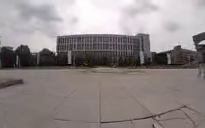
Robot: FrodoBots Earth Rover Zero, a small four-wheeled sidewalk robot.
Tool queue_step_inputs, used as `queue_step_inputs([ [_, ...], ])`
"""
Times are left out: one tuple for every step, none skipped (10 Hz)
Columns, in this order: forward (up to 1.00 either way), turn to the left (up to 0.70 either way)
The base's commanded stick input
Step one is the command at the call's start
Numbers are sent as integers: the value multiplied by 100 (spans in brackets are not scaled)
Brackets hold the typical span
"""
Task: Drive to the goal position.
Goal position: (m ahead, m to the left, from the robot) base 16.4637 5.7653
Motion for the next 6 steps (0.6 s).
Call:
queue_step_inputs([
  [60,-11],
  [60,0],
  [60,0],
  [60,0],
  [60,0],
  [60,0],
])
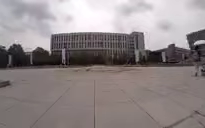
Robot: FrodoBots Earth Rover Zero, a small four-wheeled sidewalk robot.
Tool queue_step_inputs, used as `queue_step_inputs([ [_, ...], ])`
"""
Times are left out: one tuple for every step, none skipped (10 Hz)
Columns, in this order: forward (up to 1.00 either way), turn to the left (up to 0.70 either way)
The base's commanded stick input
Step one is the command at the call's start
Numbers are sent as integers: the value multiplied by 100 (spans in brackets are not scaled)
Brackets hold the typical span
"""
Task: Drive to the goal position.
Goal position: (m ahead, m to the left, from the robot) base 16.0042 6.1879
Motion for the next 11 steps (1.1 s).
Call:
queue_step_inputs([
  [60,0],
  [60,0],
  [60,0],
  [60,0],
  [60,0],
  [60,0],
  [60,0],
  [60,0],
  [60,0],
  [60,0],
  [60,0],
])
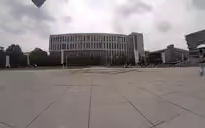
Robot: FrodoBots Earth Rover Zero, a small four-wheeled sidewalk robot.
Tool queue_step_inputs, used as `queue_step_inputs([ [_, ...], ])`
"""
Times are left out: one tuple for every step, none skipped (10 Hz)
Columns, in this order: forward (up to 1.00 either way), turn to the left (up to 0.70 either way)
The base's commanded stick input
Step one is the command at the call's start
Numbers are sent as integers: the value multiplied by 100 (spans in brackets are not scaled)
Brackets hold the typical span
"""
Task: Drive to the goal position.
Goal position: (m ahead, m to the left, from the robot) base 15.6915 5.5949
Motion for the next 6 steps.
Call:
queue_step_inputs([
  [60,0],
  [60,0],
  [60,0],
  [60,0],
  [60,0],
  [60,0],
])
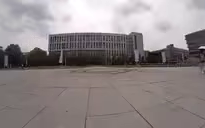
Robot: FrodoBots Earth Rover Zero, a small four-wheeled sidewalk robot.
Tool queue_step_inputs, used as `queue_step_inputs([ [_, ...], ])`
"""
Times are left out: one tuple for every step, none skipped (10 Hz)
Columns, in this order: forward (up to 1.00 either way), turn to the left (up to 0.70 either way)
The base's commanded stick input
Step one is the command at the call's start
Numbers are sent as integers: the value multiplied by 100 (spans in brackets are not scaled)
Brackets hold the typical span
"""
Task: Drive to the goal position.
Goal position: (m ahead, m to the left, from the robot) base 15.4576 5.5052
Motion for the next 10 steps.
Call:
queue_step_inputs([
  [60,0],
  [60,0],
  [60,0],
  [60,0],
  [60,0],
  [60,0],
  [60,0],
  [60,0],
  [60,0],
  [60,0],
])
